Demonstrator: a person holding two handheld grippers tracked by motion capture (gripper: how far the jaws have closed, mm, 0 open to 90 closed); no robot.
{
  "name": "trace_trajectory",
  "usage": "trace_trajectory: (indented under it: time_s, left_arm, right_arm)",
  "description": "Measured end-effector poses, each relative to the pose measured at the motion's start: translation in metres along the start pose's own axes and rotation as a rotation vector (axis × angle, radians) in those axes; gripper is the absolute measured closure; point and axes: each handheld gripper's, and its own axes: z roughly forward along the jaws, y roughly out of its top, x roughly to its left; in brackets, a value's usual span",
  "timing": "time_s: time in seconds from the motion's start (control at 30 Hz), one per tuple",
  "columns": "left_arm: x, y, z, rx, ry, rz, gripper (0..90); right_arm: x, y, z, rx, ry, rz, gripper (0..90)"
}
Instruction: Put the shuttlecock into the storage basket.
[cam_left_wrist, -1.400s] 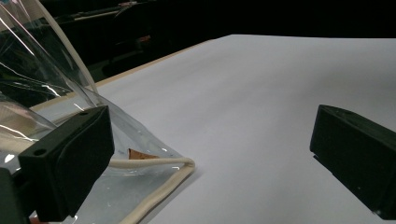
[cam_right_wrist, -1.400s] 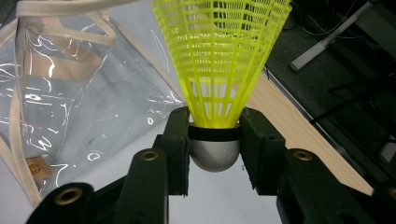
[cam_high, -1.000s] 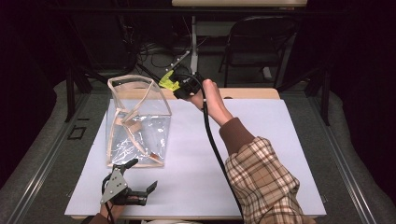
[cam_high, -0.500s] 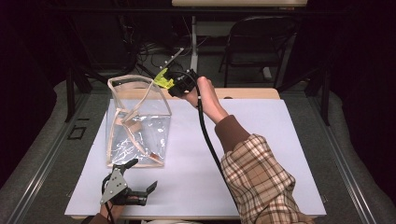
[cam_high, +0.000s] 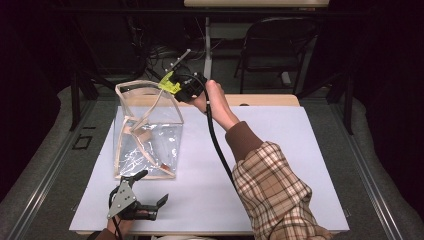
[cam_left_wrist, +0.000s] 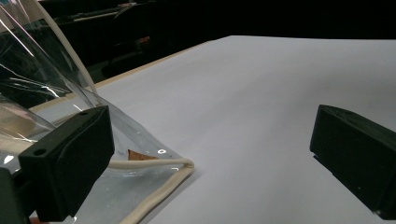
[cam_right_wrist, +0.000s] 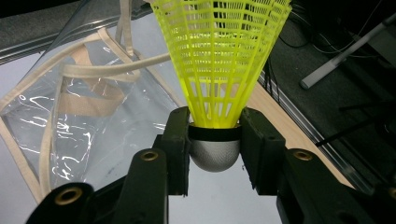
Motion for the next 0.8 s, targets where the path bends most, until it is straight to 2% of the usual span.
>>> trace_trajectory:
  time_s: [0.8]
  left_arm:
    - [0.000,0.000,0.000,-0.003,-0.004,-0.002,0.0]
  right_arm:
    - [0.013,0.018,0.012,-0.020,0.024,-0.017,64.8]
